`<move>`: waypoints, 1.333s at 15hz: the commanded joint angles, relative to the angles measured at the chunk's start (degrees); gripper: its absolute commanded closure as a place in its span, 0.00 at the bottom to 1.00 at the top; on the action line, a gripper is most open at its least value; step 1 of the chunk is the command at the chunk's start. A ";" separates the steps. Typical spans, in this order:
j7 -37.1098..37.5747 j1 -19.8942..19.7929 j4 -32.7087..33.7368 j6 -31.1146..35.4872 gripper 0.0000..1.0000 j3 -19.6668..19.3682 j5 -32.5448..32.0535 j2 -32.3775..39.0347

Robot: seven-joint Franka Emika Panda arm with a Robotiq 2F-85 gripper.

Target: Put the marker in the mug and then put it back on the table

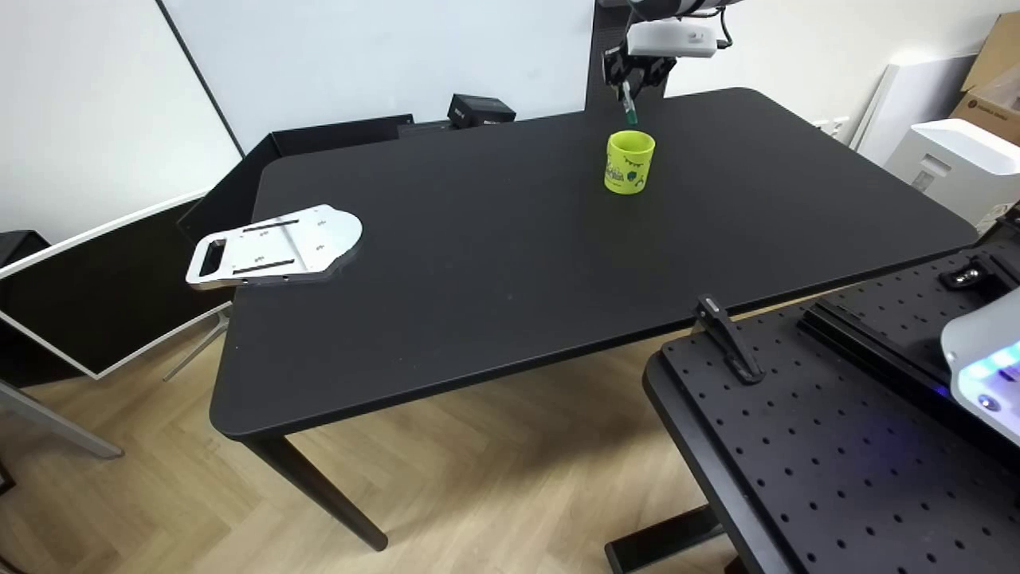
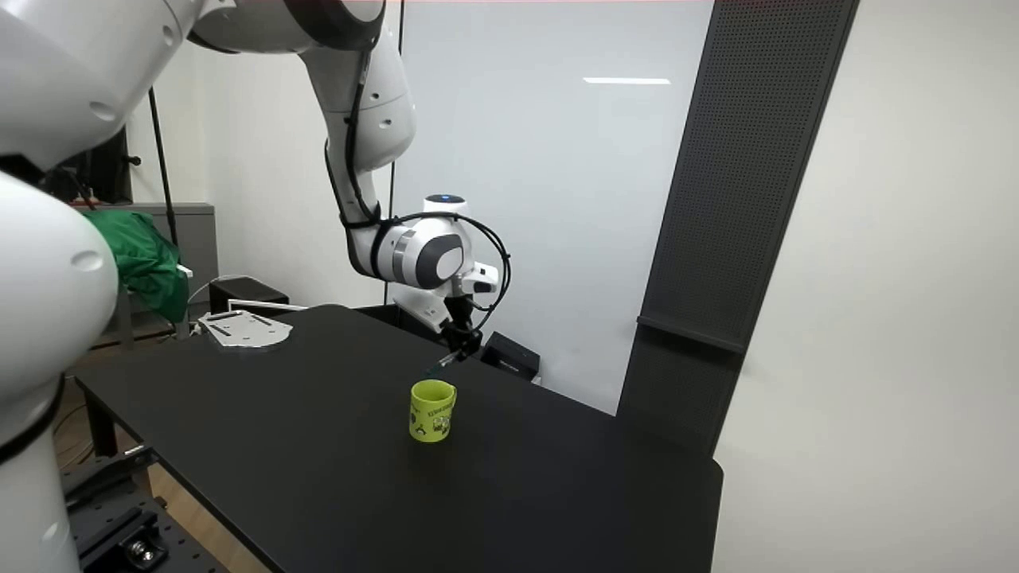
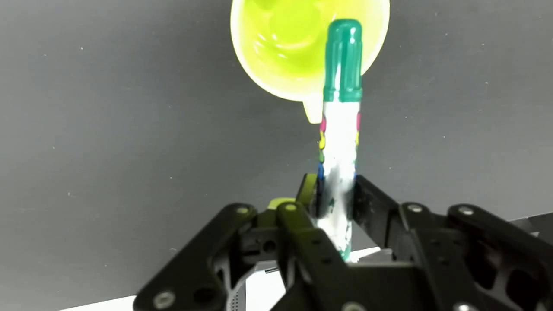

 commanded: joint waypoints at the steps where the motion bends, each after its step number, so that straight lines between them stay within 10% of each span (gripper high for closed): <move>1: 0.23 -0.67 -4.10 6.24 0.94 1.07 0.25 -2.71; 12: -1.22 0.69 -10.46 12.36 0.94 -0.46 1.17 -4.64; 13: -1.64 -0.04 -7.84 13.05 0.74 0.37 0.96 -2.04; 20: -1.62 -0.02 -8.71 13.00 0.74 0.10 0.93 -2.48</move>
